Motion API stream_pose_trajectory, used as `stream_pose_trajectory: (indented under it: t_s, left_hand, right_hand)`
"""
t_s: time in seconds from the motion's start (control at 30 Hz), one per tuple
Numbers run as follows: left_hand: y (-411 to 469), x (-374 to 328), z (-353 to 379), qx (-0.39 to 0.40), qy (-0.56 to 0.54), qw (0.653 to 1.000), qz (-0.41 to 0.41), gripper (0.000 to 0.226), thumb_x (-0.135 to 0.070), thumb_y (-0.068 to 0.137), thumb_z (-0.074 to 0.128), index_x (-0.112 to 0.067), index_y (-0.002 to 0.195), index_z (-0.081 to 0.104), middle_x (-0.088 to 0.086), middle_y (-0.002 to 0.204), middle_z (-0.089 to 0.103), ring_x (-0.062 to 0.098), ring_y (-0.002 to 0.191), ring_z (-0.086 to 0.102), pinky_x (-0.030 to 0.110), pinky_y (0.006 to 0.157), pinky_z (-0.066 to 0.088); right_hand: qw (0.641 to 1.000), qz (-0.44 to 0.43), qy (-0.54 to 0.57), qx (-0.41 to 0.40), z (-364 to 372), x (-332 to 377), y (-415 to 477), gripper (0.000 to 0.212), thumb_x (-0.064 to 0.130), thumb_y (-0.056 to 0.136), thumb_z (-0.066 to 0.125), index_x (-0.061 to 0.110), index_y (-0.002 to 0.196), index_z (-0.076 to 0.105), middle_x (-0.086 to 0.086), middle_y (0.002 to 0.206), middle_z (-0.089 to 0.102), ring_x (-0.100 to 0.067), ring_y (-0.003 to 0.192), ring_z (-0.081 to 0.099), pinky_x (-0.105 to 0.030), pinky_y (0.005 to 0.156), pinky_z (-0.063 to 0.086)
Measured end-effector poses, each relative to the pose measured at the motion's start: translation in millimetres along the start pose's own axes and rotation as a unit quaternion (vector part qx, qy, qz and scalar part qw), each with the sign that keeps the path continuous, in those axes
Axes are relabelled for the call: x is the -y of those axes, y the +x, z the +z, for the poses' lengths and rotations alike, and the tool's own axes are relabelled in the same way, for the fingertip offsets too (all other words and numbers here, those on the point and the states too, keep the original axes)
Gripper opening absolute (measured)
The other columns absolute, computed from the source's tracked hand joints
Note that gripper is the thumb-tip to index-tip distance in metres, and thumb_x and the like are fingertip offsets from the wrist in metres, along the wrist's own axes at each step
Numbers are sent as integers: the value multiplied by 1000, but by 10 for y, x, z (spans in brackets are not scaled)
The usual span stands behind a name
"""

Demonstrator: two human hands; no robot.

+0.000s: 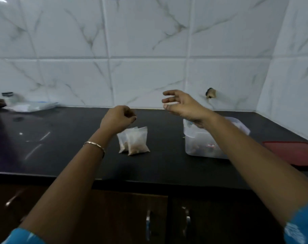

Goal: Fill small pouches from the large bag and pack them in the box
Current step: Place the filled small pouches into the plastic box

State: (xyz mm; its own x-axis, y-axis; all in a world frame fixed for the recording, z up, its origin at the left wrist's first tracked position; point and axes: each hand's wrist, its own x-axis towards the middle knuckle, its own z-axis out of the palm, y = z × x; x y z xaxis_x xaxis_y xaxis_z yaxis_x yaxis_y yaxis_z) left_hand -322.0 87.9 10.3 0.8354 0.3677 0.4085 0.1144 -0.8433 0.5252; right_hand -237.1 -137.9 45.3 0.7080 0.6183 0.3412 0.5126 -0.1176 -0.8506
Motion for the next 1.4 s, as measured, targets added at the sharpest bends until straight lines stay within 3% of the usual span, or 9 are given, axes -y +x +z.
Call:
stream_pose_trajectory:
  t_s: [0.1,0.27,0.37,0.47,0.6,0.8,1.03,1.17,1.4]
  left_hand:
    - [-143,318,30,-15,10,998,-59,17,-34,87,66,-25,101,69,-5,102,69,16,98,63,37,83,53]
    - [-307,644,283,-52,-67,986,-145,46,-41,85,67,-15,121,56,1,115,62,21,103,60,36,84,50]
    - [-395,749,441,-14,-82,987,-136,38,-42,88,63,-17,116,59,-1,112,67,18,100,63,35,83,51]
    - [-429,758,461,-11,-83,988,-127,29,-42,91,58,-21,110,62,-6,100,67,13,90,62,32,77,49]
    - [-405,790,456,-26,-129,981,-141,16,-38,88,65,-23,93,61,-5,88,68,14,82,65,34,73,53]
    - [-475,678,407,-127,-235,956,-116,6,-21,90,64,-17,89,60,-1,83,67,12,70,64,29,63,53]
    - [-461,380,418,-155,-299,937,-91,11,-18,90,63,-23,82,57,2,84,70,21,80,69,35,70,57]
    - [-356,16,396,-127,-326,933,-81,14,-20,86,64,-19,76,55,5,80,66,25,81,65,49,80,54]
    - [-154,-812,563,-128,-313,941,-29,20,-47,81,66,-32,69,58,-17,67,64,5,73,63,51,96,46]
  right_hand:
    - [1000,13,-7,14,446,-149,78,49,12,92,64,12,136,45,-7,128,56,-15,112,59,-29,95,48]
    - [991,127,28,-29,1004,-629,104,63,16,91,65,7,144,33,-8,132,54,-20,120,54,-34,100,47]
    - [973,176,120,-88,1168,-789,127,43,11,91,65,1,131,50,-12,115,63,-18,98,63,-27,79,56]
    - [971,170,126,-109,1227,-800,117,21,11,92,64,3,111,63,-3,91,65,-8,76,61,-16,61,50]
    - [972,165,119,-121,1223,-795,90,13,16,93,63,7,102,64,-2,85,64,-9,68,58,-19,60,48]
    - [974,105,167,-115,1175,-676,33,13,10,98,54,7,110,56,-10,106,66,-16,92,66,-24,71,57]
    - [978,37,145,-144,828,-259,7,7,7,99,48,13,102,50,-14,106,66,-18,92,66,-35,79,60]
    - [971,21,118,-208,337,-50,-65,5,12,101,45,15,103,47,-13,107,63,-23,96,66,-42,80,59]
    - [966,23,17,-256,-708,-73,-343,9,8,103,36,14,106,41,-11,105,61,-27,99,66,-45,86,57]
